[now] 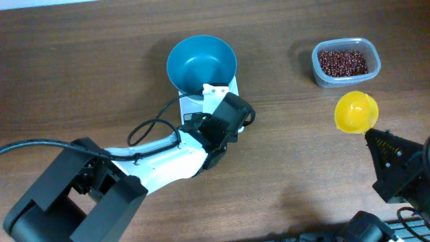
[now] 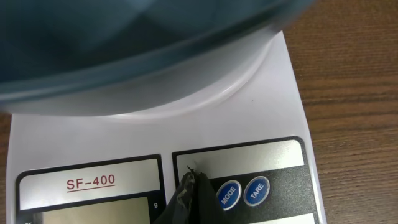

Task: Scoop item into bowl and weigh 50g on scale

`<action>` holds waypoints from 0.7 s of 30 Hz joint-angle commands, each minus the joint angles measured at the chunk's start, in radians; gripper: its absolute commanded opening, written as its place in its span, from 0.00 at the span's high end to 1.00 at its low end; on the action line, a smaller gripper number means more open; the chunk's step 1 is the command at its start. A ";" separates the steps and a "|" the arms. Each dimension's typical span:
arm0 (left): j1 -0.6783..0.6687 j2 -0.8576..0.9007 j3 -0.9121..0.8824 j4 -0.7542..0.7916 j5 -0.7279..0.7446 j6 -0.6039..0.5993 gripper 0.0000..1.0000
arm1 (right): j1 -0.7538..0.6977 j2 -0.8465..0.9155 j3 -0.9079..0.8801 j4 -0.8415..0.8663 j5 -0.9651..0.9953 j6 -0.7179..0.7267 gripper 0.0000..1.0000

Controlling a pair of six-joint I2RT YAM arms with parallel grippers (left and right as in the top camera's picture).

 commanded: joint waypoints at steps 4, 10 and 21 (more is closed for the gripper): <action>-0.002 -0.169 -0.006 -0.107 0.001 0.010 1.00 | 0.005 -0.003 0.018 0.003 0.019 -0.011 0.96; -0.002 -0.606 -0.006 -0.417 -0.026 0.013 1.00 | 0.005 -0.003 0.016 0.003 0.020 -0.012 0.96; 0.299 -0.766 -0.006 -0.468 -0.341 0.018 1.00 | 0.005 -0.003 -0.064 0.103 0.047 -0.011 0.96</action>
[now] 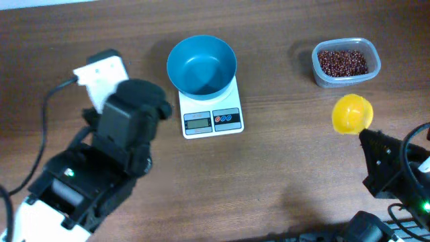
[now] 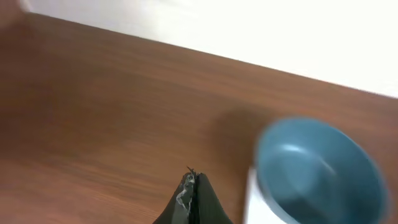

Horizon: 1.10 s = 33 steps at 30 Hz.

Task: Scoop item into bowl and weigh 50g on scale

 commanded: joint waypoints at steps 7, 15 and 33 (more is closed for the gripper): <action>0.057 0.108 -0.002 -0.089 0.526 0.132 1.00 | 0.005 0.006 -0.004 0.157 0.393 -0.011 0.96; -0.175 0.252 -0.097 -0.099 0.446 0.133 1.00 | 0.005 0.007 -0.013 0.099 0.425 -0.011 0.96; -0.175 0.643 -0.110 0.497 0.426 0.174 1.00 | 0.005 0.008 -0.013 0.098 0.443 -0.056 0.96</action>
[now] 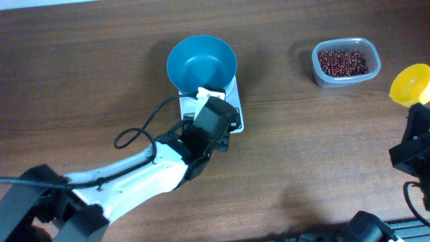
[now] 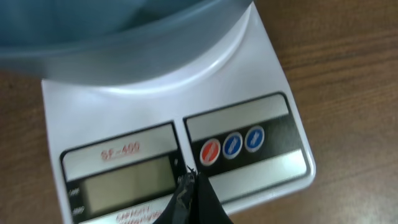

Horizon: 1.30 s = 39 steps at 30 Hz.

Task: Scoop item into bowl and weigh 50g on scale

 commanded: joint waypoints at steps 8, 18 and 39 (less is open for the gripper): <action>-0.003 0.074 0.002 0.124 -0.038 0.019 1.00 | 0.005 0.003 -0.004 0.001 0.040 -0.060 0.96; 0.000 0.108 0.003 0.167 -0.038 0.019 1.00 | 0.005 0.003 -0.004 0.001 0.040 -0.060 0.96; 0.006 0.159 0.003 0.138 0.036 0.014 1.00 | 0.005 0.002 -0.004 0.001 0.039 -0.060 0.96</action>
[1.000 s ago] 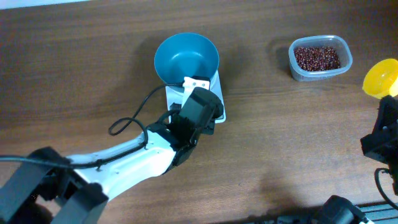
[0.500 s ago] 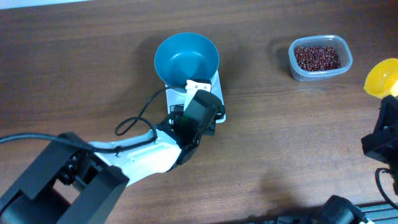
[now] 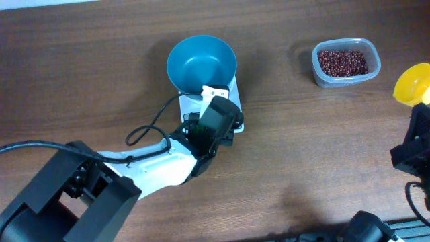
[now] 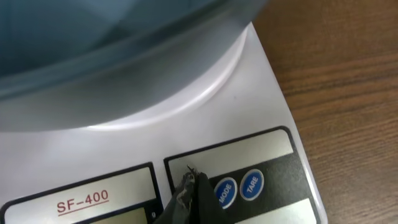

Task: Scoop item into bowl and weigh 50g on scale

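Note:
An empty blue bowl (image 3: 201, 64) stands on the white scale (image 3: 234, 86). My left gripper (image 4: 194, 177) is shut with nothing in it. Its tip rests on the scale's (image 4: 236, 118) dark button panel, just left of the blue MODE button (image 4: 224, 191) and TARE button (image 4: 251, 184). The bowl's underside (image 4: 93, 37) fills the top of the left wrist view. Overhead, the left wrist covers the scale's display. At the right edge my right gripper (image 3: 416, 107) holds up the yellow scoop (image 3: 412, 82), its handle hidden.
A clear tub of red beans (image 3: 346, 62) sits at the back right, left of the scoop. The left arm's black cable (image 3: 151, 124) loops over the brown wooden table (image 3: 302, 168) in front of the scale.
My left gripper, still shut, has come lower and closer to the scale. Its tip was at the display's edge and is now on the button panel beside MODE. The right arm and scoop stayed put.
First my left tip was on the button panel beside MODE, with the scoop in front of the bean tub. Then the left arm was far off to the left. Later it was back over the scale, with the scoop at the right edge. Now the tip is at the buttons again.

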`<action>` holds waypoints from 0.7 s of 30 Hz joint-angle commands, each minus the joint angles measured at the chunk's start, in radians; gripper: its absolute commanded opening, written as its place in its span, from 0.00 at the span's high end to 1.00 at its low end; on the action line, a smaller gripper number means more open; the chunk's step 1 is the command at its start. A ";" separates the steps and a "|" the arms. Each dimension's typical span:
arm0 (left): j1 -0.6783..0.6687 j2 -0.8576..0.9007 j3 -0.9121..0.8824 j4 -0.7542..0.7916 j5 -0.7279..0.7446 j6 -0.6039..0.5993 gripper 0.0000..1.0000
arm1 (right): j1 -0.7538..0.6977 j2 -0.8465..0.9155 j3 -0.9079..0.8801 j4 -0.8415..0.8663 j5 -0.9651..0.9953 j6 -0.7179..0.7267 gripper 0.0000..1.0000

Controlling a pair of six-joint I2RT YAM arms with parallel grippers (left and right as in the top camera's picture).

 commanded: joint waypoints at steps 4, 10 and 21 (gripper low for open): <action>0.003 0.024 -0.006 -0.063 0.068 0.012 1.00 | 0.005 0.002 -0.004 0.000 0.019 -0.012 0.96; 0.003 -0.146 0.000 -0.167 0.066 0.084 1.00 | 0.005 0.002 -0.004 0.000 0.019 -0.011 0.96; 0.004 -0.945 0.003 -0.425 -0.476 0.084 0.94 | 0.005 0.003 -0.026 0.000 0.104 -0.011 0.96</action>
